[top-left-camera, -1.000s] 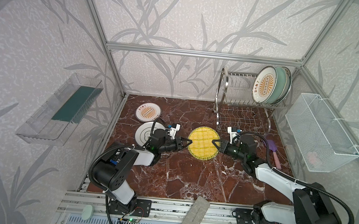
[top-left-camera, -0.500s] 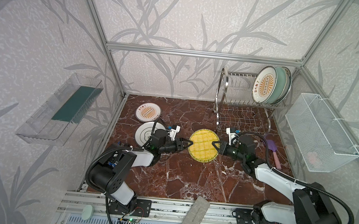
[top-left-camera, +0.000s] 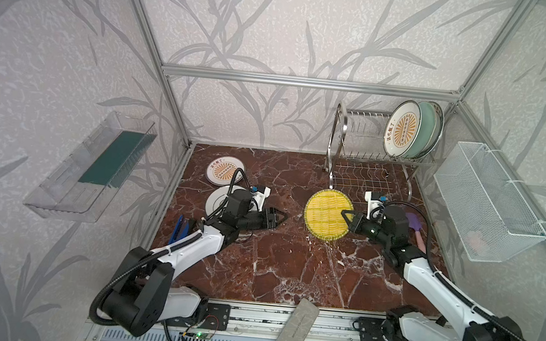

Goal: Load the plates into the dish rack
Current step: 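Open and withdraw the left gripper while the right gripper lifts the plate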

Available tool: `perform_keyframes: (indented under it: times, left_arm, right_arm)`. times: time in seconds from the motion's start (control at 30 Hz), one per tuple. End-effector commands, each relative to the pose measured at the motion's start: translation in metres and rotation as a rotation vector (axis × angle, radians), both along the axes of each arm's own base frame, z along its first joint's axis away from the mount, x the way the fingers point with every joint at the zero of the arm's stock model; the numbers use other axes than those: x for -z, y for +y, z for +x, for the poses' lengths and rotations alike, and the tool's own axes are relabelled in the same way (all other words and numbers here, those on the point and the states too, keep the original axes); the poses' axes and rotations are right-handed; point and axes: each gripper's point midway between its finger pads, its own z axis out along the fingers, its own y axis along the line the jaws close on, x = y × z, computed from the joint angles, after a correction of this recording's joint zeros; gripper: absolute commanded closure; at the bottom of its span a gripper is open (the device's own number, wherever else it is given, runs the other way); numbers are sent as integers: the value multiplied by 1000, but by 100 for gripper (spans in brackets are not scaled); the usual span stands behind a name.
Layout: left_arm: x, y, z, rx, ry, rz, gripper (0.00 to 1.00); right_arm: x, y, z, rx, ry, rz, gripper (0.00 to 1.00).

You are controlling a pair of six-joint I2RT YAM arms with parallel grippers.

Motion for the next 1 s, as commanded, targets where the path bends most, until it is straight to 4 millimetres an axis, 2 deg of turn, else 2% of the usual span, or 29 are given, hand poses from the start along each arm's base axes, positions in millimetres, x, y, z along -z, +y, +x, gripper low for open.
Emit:
perform_keyframes:
  times: [0.0, 0.3, 0.57, 0.8, 0.97]
  left_arm:
    - [-7, 14, -9, 10, -18, 143, 45]
    - [-68, 29, -7, -17, -144, 227, 45]
    - [-102, 40, -13, -10, -212, 293, 45]
    - [-115, 46, -19, -25, -287, 299, 45]
    - [-129, 57, -29, -10, -300, 367, 45]
  right_arm:
    - [-49, -10, 3, 9, -128, -33, 100]
    - [-114, -28, -4, 34, -264, -91, 100]
    - [-160, -41, -13, 59, -366, -136, 100]
    - [-182, -50, -17, 89, -412, -149, 100]
    - [-186, -47, -17, 73, -417, -137, 100]
